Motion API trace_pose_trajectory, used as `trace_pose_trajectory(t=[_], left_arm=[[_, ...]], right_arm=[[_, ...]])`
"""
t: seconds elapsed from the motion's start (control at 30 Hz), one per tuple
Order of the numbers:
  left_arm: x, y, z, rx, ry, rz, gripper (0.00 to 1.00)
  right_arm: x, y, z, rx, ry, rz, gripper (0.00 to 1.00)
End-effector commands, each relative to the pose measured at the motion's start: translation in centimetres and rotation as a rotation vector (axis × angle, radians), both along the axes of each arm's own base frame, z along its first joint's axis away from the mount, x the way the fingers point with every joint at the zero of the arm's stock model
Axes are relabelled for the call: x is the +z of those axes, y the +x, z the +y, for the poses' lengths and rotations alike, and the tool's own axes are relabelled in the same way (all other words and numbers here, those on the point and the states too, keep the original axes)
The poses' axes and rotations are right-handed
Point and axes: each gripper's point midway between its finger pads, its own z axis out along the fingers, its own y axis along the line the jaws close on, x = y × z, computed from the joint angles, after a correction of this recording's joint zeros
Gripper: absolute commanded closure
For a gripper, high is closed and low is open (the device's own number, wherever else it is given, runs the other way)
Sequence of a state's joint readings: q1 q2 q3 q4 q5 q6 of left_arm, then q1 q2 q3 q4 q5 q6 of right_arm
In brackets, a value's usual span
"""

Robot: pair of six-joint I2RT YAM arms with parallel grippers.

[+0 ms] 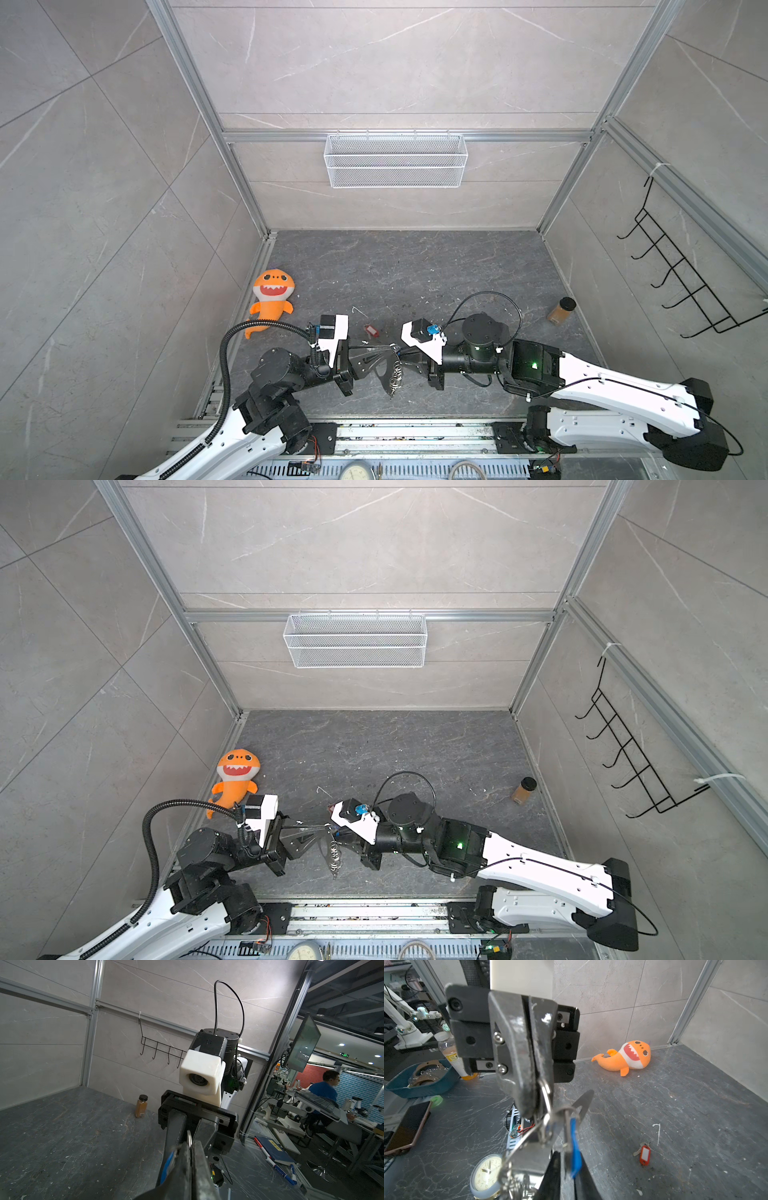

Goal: Remove the keys from the keyring

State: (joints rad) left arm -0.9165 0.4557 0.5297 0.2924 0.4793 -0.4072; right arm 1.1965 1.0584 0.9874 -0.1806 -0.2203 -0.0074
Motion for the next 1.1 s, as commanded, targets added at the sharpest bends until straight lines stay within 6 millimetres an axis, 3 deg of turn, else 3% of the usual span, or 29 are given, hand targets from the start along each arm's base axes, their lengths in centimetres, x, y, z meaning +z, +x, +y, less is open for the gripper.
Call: trace_pose_trajectory(t=[0.0, 0.07, 0.23, 0.4, 0.53, 0.6, 0.67, 0.8, 0.93, 1.07], left_arm=[[3.3, -1.3, 0.8, -0.024, -0.061, -0.094, 1.0], [3.1, -1.0, 0.7, -0.014, -0.051, -0.088, 1.0], [2.8, -0.7, 0.6, 0.006, -0.035, -0.088, 1.0], [2.7, -0.5, 0.8, 0.021, -0.032, -0.091, 1.0], [2.6, -0.5, 0.7, 0.017, -0.034, -0.092, 1.0], [2.8, -0.8, 0.7, 0.006, -0.039, -0.098, 1.0], [2.8, -0.9, 0.7, 0.002, -0.04, -0.101, 1.0], [2.7, -1.0, 0.8, -0.002, -0.038, -0.1, 1.0], [2.5, -0.9, 0.9, 0.005, -0.038, -0.096, 1.0], [2.5, -0.7, 1.0, 0.02, -0.045, -0.091, 1.0]], right_arm=[[1.2, -0.3, -0.9, -0.001, 0.0, 0.003, 0.65], [1.9, -0.9, -1.2, 0.022, -0.001, 0.005, 0.58], [3.4, -1.6, -2.7, 0.04, -0.002, -0.015, 0.52], [6.8, -2.7, -4.2, 0.066, 0.092, -0.048, 0.5], [9.4, -1.7, -4.3, -0.001, 0.195, -0.076, 0.51], [10.1, -0.9, -3.8, -0.035, 0.237, -0.076, 0.64], [10.2, -0.7, -3.2, -0.028, 0.249, -0.051, 0.7], [9.7, -0.3, -1.9, 0.063, 0.267, 0.061, 0.63], [9.5, -0.9, -1.7, 0.141, 0.295, 0.101, 0.63], [9.1, -1.3, -1.4, 0.176, 0.287, 0.124, 0.7]])
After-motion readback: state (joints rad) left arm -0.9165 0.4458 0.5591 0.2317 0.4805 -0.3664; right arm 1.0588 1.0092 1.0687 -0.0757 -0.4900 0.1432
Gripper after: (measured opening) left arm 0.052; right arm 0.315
